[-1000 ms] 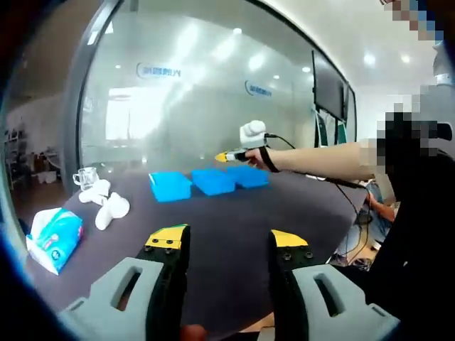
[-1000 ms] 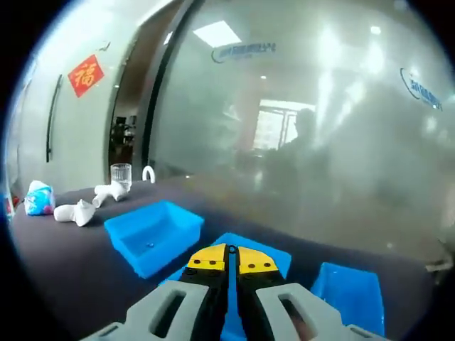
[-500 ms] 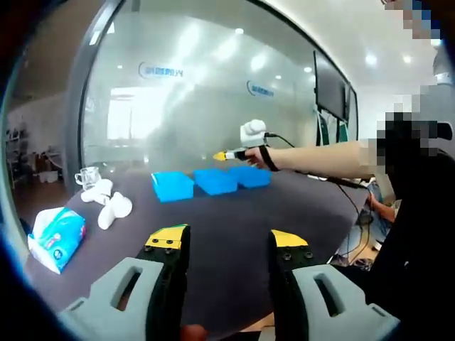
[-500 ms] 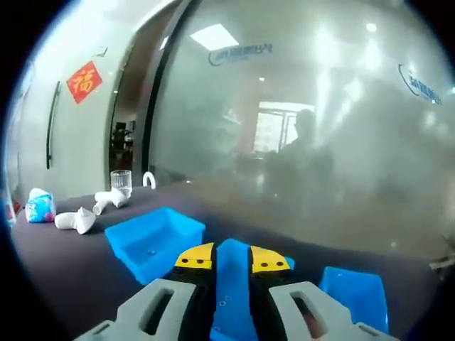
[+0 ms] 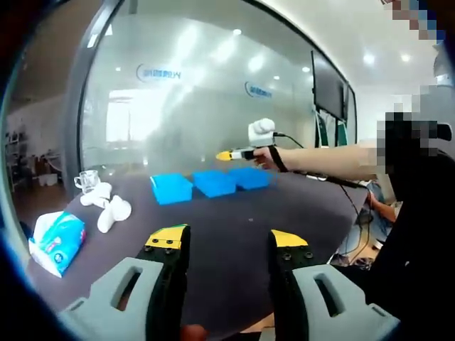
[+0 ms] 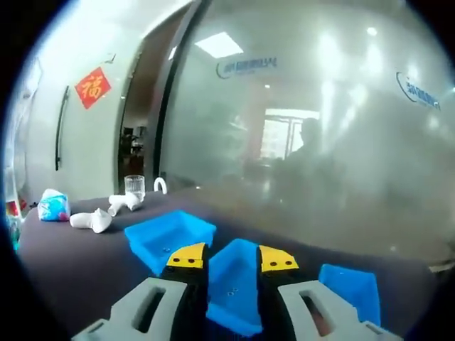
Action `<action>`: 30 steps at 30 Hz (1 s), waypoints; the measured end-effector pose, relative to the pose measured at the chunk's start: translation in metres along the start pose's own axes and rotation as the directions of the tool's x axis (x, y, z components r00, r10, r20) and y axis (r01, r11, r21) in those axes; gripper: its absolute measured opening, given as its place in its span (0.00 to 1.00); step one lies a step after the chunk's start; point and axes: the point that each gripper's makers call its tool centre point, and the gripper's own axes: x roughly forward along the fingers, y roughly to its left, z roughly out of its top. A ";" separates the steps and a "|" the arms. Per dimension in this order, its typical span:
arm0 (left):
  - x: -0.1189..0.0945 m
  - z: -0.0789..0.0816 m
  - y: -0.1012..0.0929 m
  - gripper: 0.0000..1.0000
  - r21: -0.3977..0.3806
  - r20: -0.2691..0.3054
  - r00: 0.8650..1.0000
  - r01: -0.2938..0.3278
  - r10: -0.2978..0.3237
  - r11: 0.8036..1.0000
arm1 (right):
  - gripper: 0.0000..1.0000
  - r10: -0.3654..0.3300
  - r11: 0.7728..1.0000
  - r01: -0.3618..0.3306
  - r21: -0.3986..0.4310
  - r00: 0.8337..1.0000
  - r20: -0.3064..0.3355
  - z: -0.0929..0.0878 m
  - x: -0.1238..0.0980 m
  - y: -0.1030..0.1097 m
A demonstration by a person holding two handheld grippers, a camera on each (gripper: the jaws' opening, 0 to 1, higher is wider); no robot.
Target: Sort the screws, nuts, and washers into the corresponding bins
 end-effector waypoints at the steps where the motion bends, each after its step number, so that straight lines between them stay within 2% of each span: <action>1: 0.000 0.000 0.000 0.44 0.000 0.001 1.000 0.000 0.000 1.000 | 0.23 0.008 1.000 -0.008 -0.004 1.000 -0.001 -0.001 -0.004 0.001; 6: 0.001 0.003 -0.001 0.44 -0.015 0.013 1.000 0.008 -0.008 1.000 | 0.29 0.078 0.997 -0.078 0.003 0.997 0.007 -0.001 -0.032 0.017; 9: 0.003 0.003 -0.003 0.44 -0.012 0.010 1.000 0.012 -0.012 1.000 | 0.33 0.141 0.990 -0.141 -0.006 0.990 0.016 -0.001 -0.055 0.035; 15: 0.005 0.006 -0.007 0.44 -0.003 0.012 1.000 0.023 -0.023 1.000 | 0.36 0.214 0.977 -0.213 -0.010 0.975 0.053 -0.001 -0.098 0.060; 20: 0.007 0.009 -0.012 0.44 0.007 0.014 0.999 0.039 -0.039 0.999 | 0.37 0.241 0.970 -0.238 -0.048 0.967 0.079 -0.003 -0.128 0.067; 30: 0.009 0.011 -0.015 0.44 0.025 0.006 0.999 0.051 -0.051 0.998 | 0.39 0.281 0.960 -0.278 -0.042 0.956 0.086 -0.012 -0.184 0.072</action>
